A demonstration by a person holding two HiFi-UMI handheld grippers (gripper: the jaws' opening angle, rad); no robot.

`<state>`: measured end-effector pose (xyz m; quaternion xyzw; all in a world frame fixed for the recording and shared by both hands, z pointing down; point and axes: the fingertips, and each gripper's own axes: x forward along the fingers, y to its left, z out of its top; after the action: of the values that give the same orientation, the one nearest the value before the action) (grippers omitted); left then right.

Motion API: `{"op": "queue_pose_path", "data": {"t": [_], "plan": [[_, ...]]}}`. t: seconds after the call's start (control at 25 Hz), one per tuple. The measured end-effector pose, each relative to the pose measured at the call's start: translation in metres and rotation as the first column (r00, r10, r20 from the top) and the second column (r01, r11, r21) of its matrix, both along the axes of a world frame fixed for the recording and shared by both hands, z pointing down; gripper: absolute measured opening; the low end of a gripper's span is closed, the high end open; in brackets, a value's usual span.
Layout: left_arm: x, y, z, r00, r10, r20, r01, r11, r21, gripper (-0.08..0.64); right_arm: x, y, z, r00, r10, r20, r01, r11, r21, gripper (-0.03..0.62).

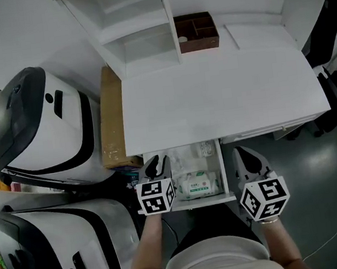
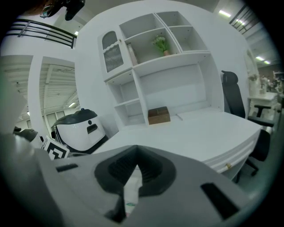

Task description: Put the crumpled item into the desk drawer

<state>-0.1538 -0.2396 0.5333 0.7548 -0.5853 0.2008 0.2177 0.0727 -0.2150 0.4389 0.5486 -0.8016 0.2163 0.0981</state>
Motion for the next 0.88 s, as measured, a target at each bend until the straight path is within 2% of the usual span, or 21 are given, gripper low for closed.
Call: {"op": "queue_pose_path", "data": {"t": [0.44, 0.88], "plan": [[-0.010, 0.019, -0.058, 0.999, -0.017, -0.033, 0.021, 0.990, 0.139, 0.049, -0.007, 0.020, -0.008, 1.000, 0.005, -0.012, -0.005, 1.000, 0.026, 0.002], [-0.020, 0.044, -0.094, 0.999, -0.020, -0.046, 0.030, 0.975, 0.220, 0.002, -0.018, 0.036, -0.019, 1.000, -0.007, -0.028, 0.009, 0.998, 0.054, 0.002]]}}
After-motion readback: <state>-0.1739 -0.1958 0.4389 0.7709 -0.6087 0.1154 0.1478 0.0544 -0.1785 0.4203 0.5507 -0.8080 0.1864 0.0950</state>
